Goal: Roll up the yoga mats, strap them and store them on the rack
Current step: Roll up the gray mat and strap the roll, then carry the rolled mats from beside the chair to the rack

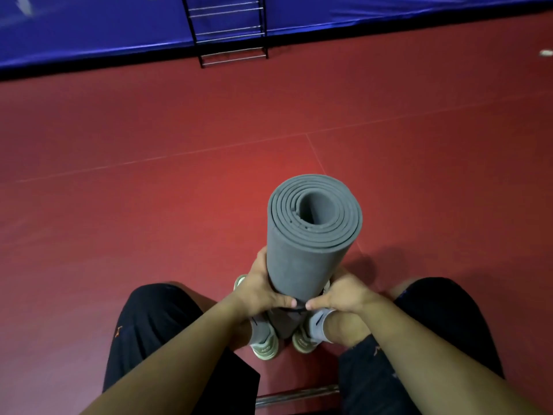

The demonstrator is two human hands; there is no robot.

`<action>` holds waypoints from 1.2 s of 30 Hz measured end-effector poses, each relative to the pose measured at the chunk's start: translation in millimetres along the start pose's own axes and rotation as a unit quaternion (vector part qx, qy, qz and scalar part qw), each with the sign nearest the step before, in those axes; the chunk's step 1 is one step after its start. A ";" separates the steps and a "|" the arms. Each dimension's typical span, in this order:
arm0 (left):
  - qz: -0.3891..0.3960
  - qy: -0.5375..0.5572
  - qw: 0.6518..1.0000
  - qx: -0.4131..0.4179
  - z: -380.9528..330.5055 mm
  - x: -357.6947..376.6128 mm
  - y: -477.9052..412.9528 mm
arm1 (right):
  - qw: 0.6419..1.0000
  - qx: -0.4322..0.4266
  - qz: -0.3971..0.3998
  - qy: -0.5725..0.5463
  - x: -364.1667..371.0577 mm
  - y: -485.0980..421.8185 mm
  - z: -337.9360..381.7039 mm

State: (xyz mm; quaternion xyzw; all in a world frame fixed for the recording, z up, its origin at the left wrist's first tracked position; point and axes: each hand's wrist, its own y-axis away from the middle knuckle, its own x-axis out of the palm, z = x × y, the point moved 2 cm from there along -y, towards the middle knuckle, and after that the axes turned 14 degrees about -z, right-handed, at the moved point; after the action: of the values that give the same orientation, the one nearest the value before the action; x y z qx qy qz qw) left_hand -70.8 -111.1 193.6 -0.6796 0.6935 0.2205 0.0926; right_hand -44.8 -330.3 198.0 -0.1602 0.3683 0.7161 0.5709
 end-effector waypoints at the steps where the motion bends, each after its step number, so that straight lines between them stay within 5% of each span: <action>1: 0.012 0.002 1.000 -0.012 4.0 1.2 1.1 | 1.000 0.000 0.004 -0.009 1.5 0.3 0.4; 6: -0.026 -0.017 0.999 0.014 -7.0 -4.8 3.1 | 0.993 -0.026 0.046 -0.108 -7.9 3.8 11.0; 11: -0.092 0.071 0.985 0.130 -76.9 -31.5 15.7 | 0.940 -0.148 -0.064 -0.299 -35.8 6.7 39.4; 27: -0.121 0.094 0.965 0.211 -170.0 -86.1 34.0 | 0.922 -0.238 -0.167 -0.255 -74.6 32.0 114.7; 36: -0.137 0.089 0.971 0.173 -175.8 -135.1 -88.8 | 0.938 -0.243 -0.138 -0.204 -98.8 -86.8 184.4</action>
State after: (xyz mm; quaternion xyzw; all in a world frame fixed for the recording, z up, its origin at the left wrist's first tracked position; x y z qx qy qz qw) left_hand 54.6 -63.4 391.1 -0.7585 0.6272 0.0216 0.1758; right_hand 100.9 -261.7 357.2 -0.1937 0.0330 0.7152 0.6707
